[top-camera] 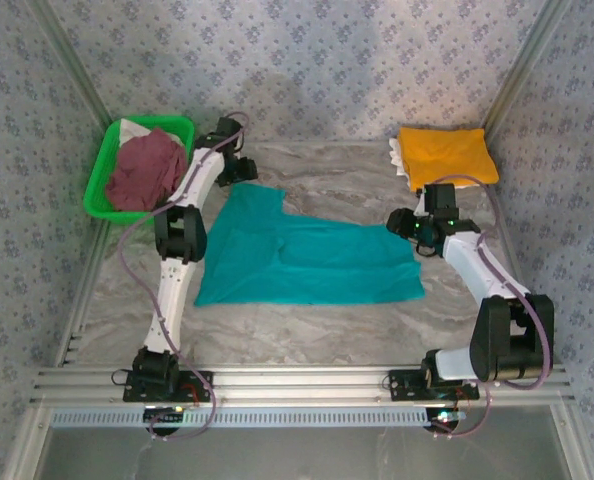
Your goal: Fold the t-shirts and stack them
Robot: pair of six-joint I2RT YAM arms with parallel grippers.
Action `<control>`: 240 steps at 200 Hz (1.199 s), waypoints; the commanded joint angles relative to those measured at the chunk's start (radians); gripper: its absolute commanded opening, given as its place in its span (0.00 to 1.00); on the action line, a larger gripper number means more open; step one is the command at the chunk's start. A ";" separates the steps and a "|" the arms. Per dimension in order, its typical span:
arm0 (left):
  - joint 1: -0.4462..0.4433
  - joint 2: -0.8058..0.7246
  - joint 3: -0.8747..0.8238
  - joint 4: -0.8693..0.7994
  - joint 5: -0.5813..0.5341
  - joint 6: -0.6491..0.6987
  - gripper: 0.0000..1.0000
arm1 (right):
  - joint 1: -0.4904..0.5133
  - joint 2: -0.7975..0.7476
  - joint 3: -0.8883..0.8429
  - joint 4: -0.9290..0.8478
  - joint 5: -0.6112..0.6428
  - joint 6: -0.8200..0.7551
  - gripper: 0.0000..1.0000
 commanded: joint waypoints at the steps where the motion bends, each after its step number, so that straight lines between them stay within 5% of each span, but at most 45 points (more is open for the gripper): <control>1: 0.008 0.020 0.041 -0.070 0.011 0.014 0.64 | -0.007 -0.015 -0.003 0.004 -0.011 -0.014 0.49; 29: 0.009 0.033 0.038 -0.059 0.009 0.019 0.55 | -0.014 -0.010 -0.001 0.013 -0.021 -0.011 0.49; 64: 0.008 0.032 0.038 -0.035 0.028 0.026 0.14 | -0.018 0.002 -0.001 0.022 -0.025 -0.006 0.49; 92: 0.008 0.009 0.038 -0.011 0.047 0.030 0.00 | -0.028 0.042 0.011 0.007 -0.025 -0.002 0.50; 145: -0.020 -0.147 -0.012 0.024 0.055 0.069 0.00 | -0.033 0.152 0.059 -0.021 -0.032 0.001 0.48; 240: -0.096 -0.703 -0.860 0.488 0.005 0.092 0.00 | -0.028 0.156 0.063 -0.006 -0.030 0.009 0.49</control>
